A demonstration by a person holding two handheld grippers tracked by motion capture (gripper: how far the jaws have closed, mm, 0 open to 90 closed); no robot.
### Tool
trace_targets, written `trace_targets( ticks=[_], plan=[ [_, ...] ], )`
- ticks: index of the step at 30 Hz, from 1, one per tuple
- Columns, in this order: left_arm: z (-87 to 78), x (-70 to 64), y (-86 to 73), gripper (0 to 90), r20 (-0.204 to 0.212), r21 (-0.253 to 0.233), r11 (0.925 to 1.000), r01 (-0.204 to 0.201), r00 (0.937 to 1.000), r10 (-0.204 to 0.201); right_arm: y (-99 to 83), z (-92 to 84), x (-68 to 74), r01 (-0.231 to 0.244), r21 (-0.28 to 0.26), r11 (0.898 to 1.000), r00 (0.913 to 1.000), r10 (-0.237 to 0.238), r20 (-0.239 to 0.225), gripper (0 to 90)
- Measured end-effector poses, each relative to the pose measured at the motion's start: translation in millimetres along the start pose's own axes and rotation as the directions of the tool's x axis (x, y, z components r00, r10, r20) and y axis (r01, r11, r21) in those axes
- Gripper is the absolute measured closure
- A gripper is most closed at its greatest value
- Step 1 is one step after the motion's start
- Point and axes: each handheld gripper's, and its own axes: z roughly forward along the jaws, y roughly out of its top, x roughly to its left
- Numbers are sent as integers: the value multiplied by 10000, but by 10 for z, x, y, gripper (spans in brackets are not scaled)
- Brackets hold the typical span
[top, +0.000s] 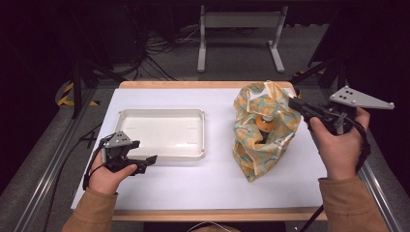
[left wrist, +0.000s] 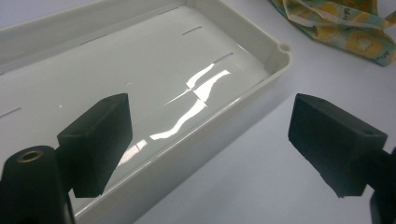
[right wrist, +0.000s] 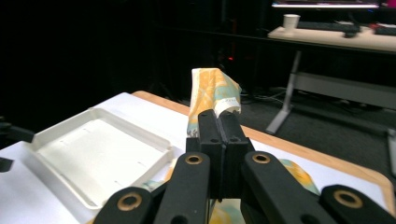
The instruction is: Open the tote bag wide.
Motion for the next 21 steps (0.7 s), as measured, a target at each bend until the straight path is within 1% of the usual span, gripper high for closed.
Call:
trace_targets(
  ticks=[2, 5, 6, 7, 8, 11, 12, 13, 15, 16, 17, 18, 19, 20, 21],
  plan=[
    [4, -5, 0, 142, -4, 20, 10000, -12, 10000, 12, -81, -67, -88, -288, -23, 9996, 9995, 288, 157, 900],
    [8, -13, 0, 142, 19, 44, 10000, 13, 10000, -14, -199, -126, -186, -596, 11, 9982, 9976, 595, 364, 900],
    [8, -13, 0, 142, 19, 44, 10000, 13, 10000, -14, -199, -126, -186, -596, 11, 9982, 9976, 595, 364, 900],
    [10, -13, 1, 142, 8, 46, 10000, -27, 10000, 27, -244, -145, -224, -732, 17, 9973, 9963, 731, 448, 900],
    [10, -17, 1, 141, 30, 81, 10000, 0, 10000, -1, -360, -178, -311, -994, 153, 9949, 9929, 982, 674, 900],
    [20, -16, 0, 140, 16, 93, 10000, -31, 10000, 31, -471, -201, -383, -1197, 350, 9922, 9889, 1160, 934, 900],
    [20, -16, 0, 141, 16, 93, 10000, -31, 10000, 31, -471, -201, -383, -1197, 350, 9922, 9889, 1160, 934, 900],
    [23, -16, -1, 141, 6, 104, 9999, -33, 10000, 33, -513, -208, -409, -1283, 405, 9909, 9871, 1237, 1016, 900],
    [33, -20, -3, 140, 18, 77, 10000, -7, 10000, 7, -626, -222, -477, -1586, 657, 9852, 9815, 1500, 1189, 900],
    [33, -20, -3, 140, 18, 77, 10000, -7, 10000, 7, -626, -222, -477, -1586, 657, 9852, 9815, 1500, 1189, 900],
    [33, -23, -6, 140, 44, 81, 10000, -2, 10000, 2, -656, -225, -495, -1685, 740, 9829, 9800, 1590, 1196, 900],
    [35, -22, -15, 140, 41, 162, 9999, -3, 10000, 3, -716, -224, -528, -1895, 919, 9776, 9757, 1770, 1288, 900],
    [35, -22, -15, 140, 41, 162, 9999, -3, 10000, 3, -716, -224, -528, -1895, 919, 9776, 9757, 1770, 1288, 900],
    [37, -14, -17, 140, 27, 142, 9999, -11, 10000, 11, -772, -224, -559, -2106, 1107, 9713, 9713, 1951, 1362, 900],
    [37, -14, -17, 140, 27, 142, 9999, -11, 10000, 11, -772, -224, -559, -2106, 1107, 9713, 9713, 1951, 1362, 900]
  ],
)
